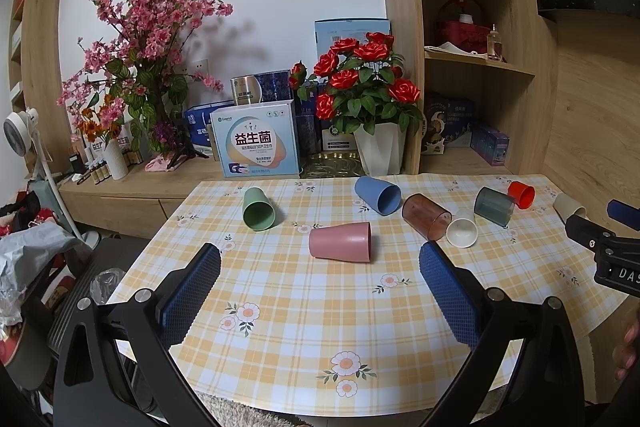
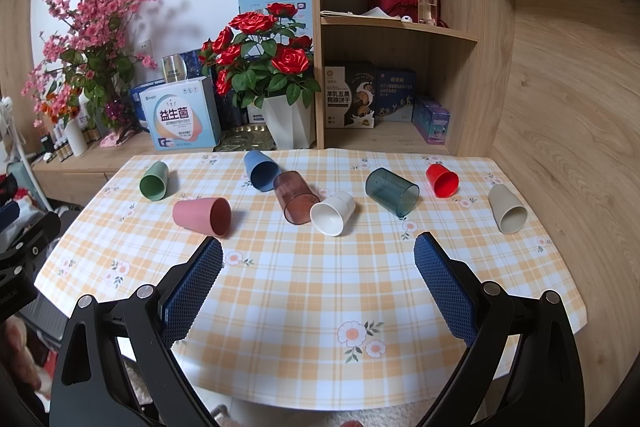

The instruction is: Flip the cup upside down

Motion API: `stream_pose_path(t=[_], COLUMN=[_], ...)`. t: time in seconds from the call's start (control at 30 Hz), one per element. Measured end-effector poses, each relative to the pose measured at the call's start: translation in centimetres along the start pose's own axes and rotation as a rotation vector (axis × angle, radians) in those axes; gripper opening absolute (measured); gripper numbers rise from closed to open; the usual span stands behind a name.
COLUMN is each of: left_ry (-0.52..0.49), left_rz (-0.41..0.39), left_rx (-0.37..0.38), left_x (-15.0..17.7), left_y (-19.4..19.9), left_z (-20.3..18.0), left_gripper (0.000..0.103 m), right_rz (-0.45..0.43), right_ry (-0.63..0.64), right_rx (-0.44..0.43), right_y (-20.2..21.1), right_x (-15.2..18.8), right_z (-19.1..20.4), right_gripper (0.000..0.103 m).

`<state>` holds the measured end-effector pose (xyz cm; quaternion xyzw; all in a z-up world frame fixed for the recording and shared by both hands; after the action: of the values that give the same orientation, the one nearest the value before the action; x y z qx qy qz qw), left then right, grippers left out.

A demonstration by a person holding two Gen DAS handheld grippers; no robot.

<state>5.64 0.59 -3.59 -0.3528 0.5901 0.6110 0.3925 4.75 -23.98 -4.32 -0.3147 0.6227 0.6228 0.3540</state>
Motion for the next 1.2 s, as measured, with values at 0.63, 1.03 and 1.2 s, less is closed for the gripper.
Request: stream_pose_path(t=[0.63, 1.03, 1.2], left_ry=[0.040, 0.116, 0.148], left_rz=[0.090, 0.255, 0.286], left_rx=[-0.014, -0.083, -0.062], left_x=[0.0, 1.2, 1.1], left_y=[-3.1, -11.4, -14.7], left_z=[2.9, 8.0, 8.9], left_gripper=[0.097, 0.097, 0.097], right_rz=[0.049, 0.149, 0.219], right_ry=[-0.030, 0.036, 0.069], right_rx=[-0.081, -0.125, -0.161], right_y=[-4.3, -13.2, -16.0], right_x=[-1.0, -0.8, 0.2], right_z=[-1.3, 0.7, 1.3], right_gripper=[0.093, 0.093, 0.093])
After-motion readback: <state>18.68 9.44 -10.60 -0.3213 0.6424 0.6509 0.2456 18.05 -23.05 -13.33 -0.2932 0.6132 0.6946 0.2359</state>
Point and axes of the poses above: each gripper's, at about its wrist camera, not at the fingertips, and y roughly against the way its jaws point, z to its left, x to its underside, the point moved 6 cm from there along -y, roughly the way its jaws point, and after that the axes turned 2 degrees about y, right-handed, at the moved point
